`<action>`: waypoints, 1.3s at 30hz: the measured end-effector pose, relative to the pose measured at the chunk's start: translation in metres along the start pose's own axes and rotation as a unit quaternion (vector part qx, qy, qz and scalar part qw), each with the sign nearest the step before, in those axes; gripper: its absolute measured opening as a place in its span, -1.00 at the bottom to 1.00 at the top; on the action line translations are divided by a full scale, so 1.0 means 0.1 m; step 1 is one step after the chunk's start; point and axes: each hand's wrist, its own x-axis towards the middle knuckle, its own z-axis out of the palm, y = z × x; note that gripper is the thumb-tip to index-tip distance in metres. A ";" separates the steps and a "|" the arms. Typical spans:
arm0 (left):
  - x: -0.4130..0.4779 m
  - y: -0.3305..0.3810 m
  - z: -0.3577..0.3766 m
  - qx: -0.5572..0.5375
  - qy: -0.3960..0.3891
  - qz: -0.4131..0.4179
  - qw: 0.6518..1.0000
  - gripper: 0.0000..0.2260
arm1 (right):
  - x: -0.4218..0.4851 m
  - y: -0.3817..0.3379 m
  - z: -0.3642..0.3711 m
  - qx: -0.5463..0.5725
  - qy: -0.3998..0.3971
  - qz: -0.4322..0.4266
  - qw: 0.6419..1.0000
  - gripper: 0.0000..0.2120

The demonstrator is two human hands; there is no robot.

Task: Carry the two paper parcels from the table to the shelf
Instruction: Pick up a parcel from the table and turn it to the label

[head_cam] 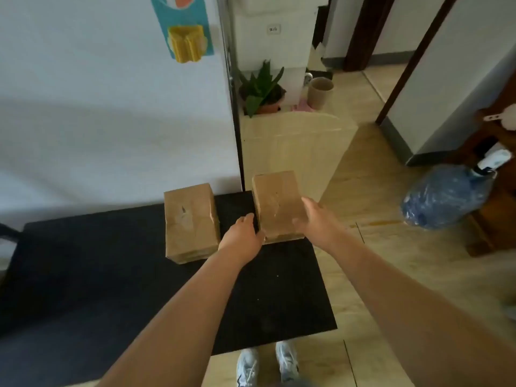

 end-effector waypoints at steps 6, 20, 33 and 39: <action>0.28 0.18 0.15 -0.104 -0.054 -0.074 0.990 -0.46 | 0.37 0.19 0.10 0.078 -0.004 0.057 0.995 -0.36; 0.06 -0.03 0.48 -0.286 -0.003 -0.113 0.952 -0.59 | 0.23 0.24 0.47 0.152 0.010 0.066 0.986 -0.45; -0.57 -0.44 0.72 -0.368 0.051 -0.204 0.906 -0.48 | -0.54 0.33 0.83 0.150 -0.037 0.069 0.986 -0.39; -0.50 -0.48 0.63 -0.353 0.020 -0.171 0.919 -0.47 | -0.54 0.25 0.72 0.117 -0.021 0.042 0.992 -0.40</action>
